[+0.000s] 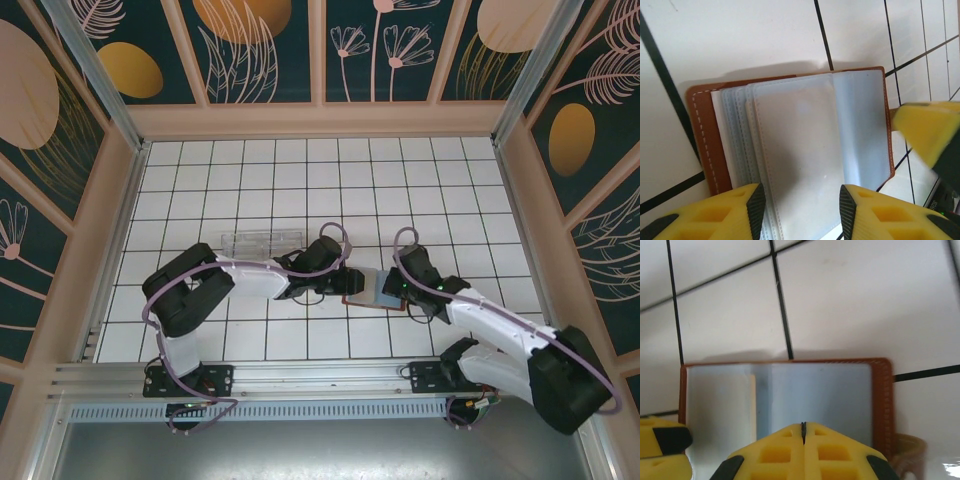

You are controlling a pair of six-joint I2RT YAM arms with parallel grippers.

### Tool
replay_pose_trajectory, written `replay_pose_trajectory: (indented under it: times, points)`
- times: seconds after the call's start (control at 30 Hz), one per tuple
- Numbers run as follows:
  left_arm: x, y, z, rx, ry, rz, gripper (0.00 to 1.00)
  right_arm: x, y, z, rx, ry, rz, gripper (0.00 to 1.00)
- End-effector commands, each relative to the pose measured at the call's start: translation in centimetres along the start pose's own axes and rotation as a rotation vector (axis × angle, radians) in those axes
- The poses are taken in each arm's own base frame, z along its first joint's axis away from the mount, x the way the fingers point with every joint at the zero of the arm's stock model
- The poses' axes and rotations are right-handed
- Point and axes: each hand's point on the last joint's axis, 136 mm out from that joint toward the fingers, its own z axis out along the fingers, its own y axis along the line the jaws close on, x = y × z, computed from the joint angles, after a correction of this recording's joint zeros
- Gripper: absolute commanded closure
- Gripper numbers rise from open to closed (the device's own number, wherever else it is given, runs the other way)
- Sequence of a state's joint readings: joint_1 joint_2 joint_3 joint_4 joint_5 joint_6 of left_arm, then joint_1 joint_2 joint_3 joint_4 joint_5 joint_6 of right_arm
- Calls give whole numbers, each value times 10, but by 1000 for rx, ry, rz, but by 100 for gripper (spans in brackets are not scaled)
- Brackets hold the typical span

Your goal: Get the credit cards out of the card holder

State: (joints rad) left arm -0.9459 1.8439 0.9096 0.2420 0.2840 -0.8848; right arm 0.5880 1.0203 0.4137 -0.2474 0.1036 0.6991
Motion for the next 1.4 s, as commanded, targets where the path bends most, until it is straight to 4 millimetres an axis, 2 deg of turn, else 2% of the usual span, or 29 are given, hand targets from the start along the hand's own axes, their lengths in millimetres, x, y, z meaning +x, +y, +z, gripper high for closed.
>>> replay_pose_trajectory:
  times: [0.0, 0.07, 0.33, 0.73, 1.07, 1.1, 1.23, 1.37]
  points:
    - [0, 4, -10, -49, -15, 12, 53, 20, -28, 2, 53, 48, 64, 100]
    - [-2, 3, -12, -58, -22, 15, 53, 20, -40, 5, 89, 53, 108, 100]
    - [7, 12, 1, -74, 30, 5, 53, 36, -49, 17, 146, 134, 117, 100]
    - [12, 4, 8, -32, 72, 2, 53, 42, -47, 21, 130, 159, 105, 100]
    - [-6, 3, -16, -113, -12, 45, 53, 41, -46, 21, 125, 155, 102, 100]
    - [-14, -8, -17, -88, -26, 55, 54, 41, -46, 21, 124, 154, 102, 100]
    - [-12, -12, -10, -61, -3, 59, 58, 41, -46, 20, 123, 153, 101, 100]
    - [-9, -12, -5, -46, 14, 53, 58, 41, -46, 20, 121, 151, 104, 100]
